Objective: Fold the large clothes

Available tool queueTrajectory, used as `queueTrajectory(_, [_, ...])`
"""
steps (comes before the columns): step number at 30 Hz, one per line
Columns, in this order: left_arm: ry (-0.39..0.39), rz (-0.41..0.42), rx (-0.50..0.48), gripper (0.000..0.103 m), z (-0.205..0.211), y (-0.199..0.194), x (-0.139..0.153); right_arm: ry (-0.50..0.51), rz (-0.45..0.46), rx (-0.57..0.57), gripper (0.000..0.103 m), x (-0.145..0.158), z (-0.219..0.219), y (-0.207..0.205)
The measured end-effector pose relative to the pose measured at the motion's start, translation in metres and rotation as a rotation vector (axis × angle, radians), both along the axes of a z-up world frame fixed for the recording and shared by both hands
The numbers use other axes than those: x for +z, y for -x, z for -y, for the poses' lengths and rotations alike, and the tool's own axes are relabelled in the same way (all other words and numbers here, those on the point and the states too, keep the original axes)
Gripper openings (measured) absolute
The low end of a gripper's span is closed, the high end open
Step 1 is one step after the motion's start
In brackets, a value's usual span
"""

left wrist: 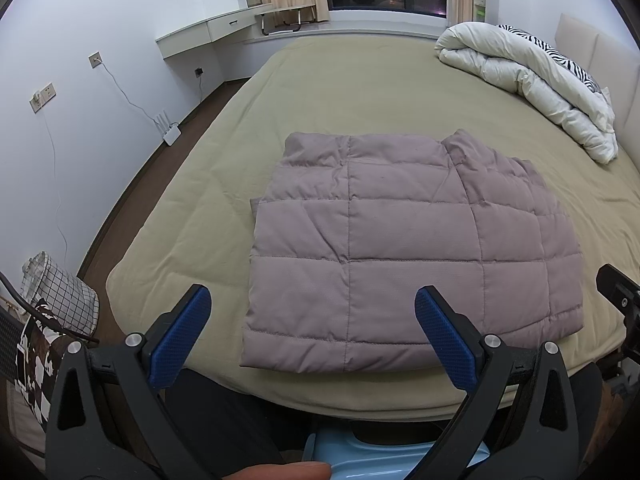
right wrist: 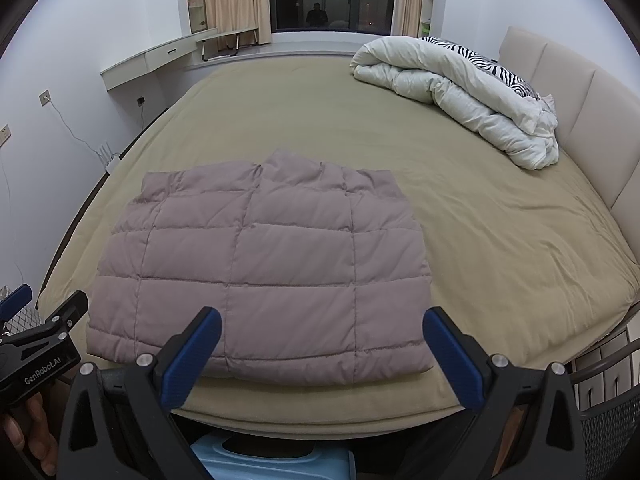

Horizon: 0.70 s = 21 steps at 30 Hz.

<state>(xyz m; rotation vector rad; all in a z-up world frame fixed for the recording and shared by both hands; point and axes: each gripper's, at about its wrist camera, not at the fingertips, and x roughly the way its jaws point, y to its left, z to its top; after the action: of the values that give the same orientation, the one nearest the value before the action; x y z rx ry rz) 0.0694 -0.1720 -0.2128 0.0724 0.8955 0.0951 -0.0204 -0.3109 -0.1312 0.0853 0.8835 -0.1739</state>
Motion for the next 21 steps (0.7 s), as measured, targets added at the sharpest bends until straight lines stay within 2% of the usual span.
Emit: queueTrajectory(21, [0.001, -0.006, -0.004, 0.103, 0.0003, -0.0004, -0.0028, -0.004, -0.006, -0.007, 0.103, -0.0021, -0.0008, 0.0003])
